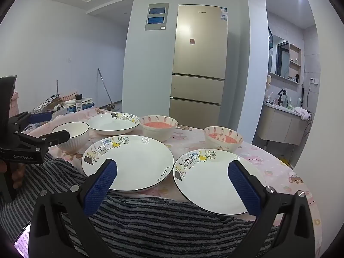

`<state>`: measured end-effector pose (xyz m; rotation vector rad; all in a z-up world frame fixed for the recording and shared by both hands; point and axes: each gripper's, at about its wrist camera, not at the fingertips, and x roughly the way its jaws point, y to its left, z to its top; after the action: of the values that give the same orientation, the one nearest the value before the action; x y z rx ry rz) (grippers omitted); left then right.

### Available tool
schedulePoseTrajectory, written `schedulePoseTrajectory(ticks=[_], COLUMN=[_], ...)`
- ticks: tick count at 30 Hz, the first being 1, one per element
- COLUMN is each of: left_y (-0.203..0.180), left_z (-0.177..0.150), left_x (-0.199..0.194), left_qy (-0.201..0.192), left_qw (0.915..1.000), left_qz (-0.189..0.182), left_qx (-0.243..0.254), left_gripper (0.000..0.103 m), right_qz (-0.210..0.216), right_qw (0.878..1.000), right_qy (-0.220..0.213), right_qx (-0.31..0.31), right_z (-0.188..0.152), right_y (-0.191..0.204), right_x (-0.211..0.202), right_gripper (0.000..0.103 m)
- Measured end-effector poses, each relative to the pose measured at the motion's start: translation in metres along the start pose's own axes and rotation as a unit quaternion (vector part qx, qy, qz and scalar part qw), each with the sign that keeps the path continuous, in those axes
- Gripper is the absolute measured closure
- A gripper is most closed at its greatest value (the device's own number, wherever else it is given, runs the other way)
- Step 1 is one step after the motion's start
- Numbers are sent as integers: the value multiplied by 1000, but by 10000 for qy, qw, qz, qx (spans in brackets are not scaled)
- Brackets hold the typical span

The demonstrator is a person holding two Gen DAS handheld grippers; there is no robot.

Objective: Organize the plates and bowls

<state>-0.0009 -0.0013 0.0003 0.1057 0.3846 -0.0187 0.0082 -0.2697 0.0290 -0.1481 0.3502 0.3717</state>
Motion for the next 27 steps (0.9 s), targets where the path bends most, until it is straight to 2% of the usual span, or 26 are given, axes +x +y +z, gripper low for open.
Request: schedulePoseTrajectory(ticks=[1,11,27], left_y=[2,-1,0], left_z=[0,-2,-1], left_x=[2,2,1], left_qy=[146,29,21], left_qw=[9998,10000,10000], left_qz=[-69,-24,-45], left_qx=[-130,5,-63], left_gripper=[0,0,0], right_qz=[-13,66,95], right_qw=[10000,9999,9999], right_qy=[11,83,74], right_qx=[-3,69,112], right_z=[0,-1,-1], right_y=[0,-1,-4], right_x=[0,3,3], right_gripper=[0,0,0])
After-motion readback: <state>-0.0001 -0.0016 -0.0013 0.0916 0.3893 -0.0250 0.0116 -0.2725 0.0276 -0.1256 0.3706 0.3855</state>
